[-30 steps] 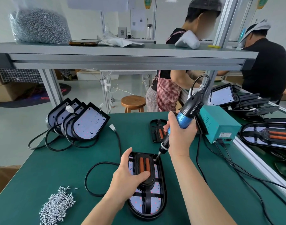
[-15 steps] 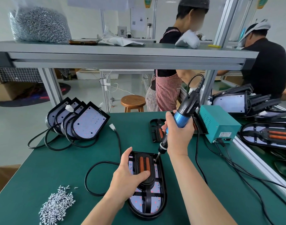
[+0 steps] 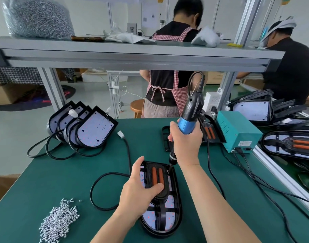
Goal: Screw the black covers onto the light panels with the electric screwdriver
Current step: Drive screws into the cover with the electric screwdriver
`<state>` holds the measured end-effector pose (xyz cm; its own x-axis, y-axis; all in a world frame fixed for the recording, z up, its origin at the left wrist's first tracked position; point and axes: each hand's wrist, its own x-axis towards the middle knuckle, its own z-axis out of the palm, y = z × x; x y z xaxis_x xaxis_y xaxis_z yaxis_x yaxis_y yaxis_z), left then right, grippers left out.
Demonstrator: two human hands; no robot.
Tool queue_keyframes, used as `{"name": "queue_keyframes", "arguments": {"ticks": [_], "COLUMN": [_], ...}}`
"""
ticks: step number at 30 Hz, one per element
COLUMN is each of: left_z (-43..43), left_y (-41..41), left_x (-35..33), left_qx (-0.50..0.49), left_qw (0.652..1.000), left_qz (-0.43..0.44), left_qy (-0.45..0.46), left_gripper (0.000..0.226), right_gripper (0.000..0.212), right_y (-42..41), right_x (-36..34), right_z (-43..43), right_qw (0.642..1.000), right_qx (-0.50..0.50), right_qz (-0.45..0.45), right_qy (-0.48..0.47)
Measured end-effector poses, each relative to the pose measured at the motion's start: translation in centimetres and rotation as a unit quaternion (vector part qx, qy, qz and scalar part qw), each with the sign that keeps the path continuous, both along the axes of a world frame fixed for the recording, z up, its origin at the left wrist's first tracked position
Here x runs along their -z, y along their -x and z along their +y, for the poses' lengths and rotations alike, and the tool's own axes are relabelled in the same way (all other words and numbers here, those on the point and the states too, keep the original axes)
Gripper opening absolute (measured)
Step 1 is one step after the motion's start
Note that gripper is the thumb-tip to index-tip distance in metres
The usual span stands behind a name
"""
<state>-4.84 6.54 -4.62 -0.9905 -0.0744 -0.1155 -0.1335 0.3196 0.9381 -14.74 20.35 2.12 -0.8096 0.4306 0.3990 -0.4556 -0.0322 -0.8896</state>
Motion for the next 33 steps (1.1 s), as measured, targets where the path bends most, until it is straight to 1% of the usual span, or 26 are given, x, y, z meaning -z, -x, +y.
{"name": "queue_keyframes", "arguments": {"ticks": [6, 9, 11, 14, 16, 18, 20, 22, 25, 29, 31, 32, 33], "left_z": [-0.3, -0.5, -0.5, -0.6, -0.7, -0.6, -0.6, -0.6, -0.4, -0.7, -1.4, -2.2, -3.1], "left_y": [0.1, 0.2, 0.2, 0.2, 0.3, 0.2, 0.1, -0.2, -0.9, -2.1, -2.4, -2.5, -2.5], "left_x": [-0.4, -0.7, -0.7, -0.8, -0.8, -1.0, -1.1, -1.2, -1.2, -1.7, -2.1, -2.3, -2.6], "left_qx": [0.002, 0.008, 0.013, 0.021, 0.021, 0.022, 0.024, 0.023, 0.015, 0.014, -0.007, -0.03, -0.06], "left_qw": [1.0, 1.0, 1.0, 1.0, 1.0, 1.0, 1.0, 0.999, 0.999, 1.0, 0.998, 0.995, 0.99], "left_qz": [0.005, 0.008, 0.004, 0.002, 0.0, -0.005, -0.012, -0.016, -0.019, -0.004, 0.003, 0.015, 0.032], "left_qy": [0.002, 0.005, 0.007, 0.008, 0.006, 0.001, -0.008, -0.016, -0.026, 0.017, 0.066, 0.096, 0.12], "left_gripper": [0.087, 0.089, 0.089, 0.09, 0.091, 0.091, 0.092, 0.092, 0.094, 0.101, 0.095, 0.087, 0.074], "right_gripper": [0.015, 0.019, 0.021, 0.021, 0.018, 0.016, 0.016, 0.016, 0.023, 0.041, 0.044, 0.044, 0.044], "right_y": [-0.3, -0.5, -0.8, -1.7, -2.3, -2.9, -3.5, -4.4, -5.8, -7.2, -7.3, -7.2, -7.1], "right_x": [0.1, -0.1, -0.3, -1.2, -2.6, -4.3, -5.3, -4.8, -1.8, 3.4, 4.9, 5.4, 5.6], "right_z": [0.6, 1.4, 1.8, 2.3, 2.8, 3.5, 4.3, 5.1, 6.1, 6.7, 6.8, 7.0, 7.1], "right_qw": [0.998, 0.994, 0.989, 0.986, 0.984, 0.979, 0.972, 0.957, 0.919, 0.859, 0.836, 0.829, 0.824], "right_qx": [-0.062, -0.107, -0.139, -0.155, -0.151, -0.143, -0.134, -0.139, -0.148, -0.136, -0.137, -0.139, -0.143], "right_qz": [-0.006, -0.018, -0.021, 0.006, 0.044, 0.077, 0.084, 0.068, 0.008, -0.066, -0.083, -0.088, -0.09], "right_qy": [0.022, 0.02, 0.035, 0.057, 0.08, 0.123, 0.175, 0.245, 0.365, 0.489, 0.525, 0.535, 0.541]}}
